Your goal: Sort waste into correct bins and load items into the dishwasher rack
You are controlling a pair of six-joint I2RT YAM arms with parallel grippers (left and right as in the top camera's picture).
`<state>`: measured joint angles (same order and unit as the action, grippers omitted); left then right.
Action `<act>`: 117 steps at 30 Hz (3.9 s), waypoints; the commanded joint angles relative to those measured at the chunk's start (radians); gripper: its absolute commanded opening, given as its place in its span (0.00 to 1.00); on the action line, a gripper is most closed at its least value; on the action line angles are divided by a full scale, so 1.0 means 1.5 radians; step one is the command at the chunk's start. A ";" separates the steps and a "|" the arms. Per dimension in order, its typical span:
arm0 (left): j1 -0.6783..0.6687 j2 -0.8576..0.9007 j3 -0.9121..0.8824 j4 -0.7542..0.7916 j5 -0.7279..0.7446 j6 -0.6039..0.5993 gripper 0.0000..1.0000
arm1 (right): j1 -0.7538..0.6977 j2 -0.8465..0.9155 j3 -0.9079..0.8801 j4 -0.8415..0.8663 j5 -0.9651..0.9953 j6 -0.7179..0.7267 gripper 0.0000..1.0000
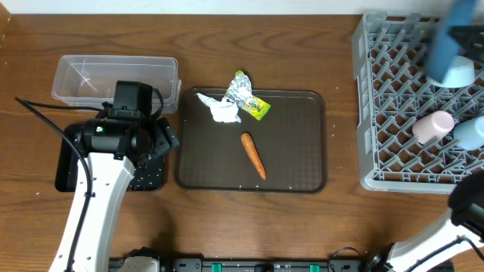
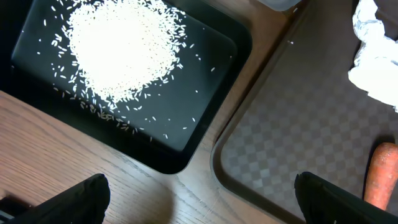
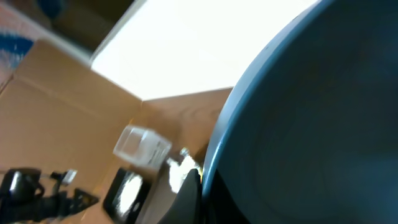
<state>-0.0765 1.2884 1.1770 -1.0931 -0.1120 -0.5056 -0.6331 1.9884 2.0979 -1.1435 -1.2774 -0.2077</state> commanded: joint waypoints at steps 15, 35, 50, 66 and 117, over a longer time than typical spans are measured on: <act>0.003 0.002 -0.001 -0.001 -0.006 -0.010 0.98 | -0.217 -0.014 -0.101 0.226 -0.187 -0.035 0.01; 0.003 0.002 -0.001 -0.002 -0.006 -0.011 0.98 | -0.208 0.137 -0.211 0.572 -0.187 0.202 0.01; 0.003 0.002 -0.001 -0.002 -0.006 -0.011 0.98 | -0.121 0.147 -0.211 0.999 -0.175 0.606 0.01; 0.003 0.002 -0.001 -0.001 -0.006 -0.010 0.98 | -0.166 0.172 -0.213 0.956 -0.161 0.629 0.01; 0.003 0.002 -0.001 -0.001 -0.006 -0.011 0.98 | -0.246 0.132 -0.185 1.478 -0.186 1.111 0.99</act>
<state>-0.0765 1.2888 1.1767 -1.0927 -0.1116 -0.5056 -1.0161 2.2196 1.7988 1.1538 -1.5459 1.6581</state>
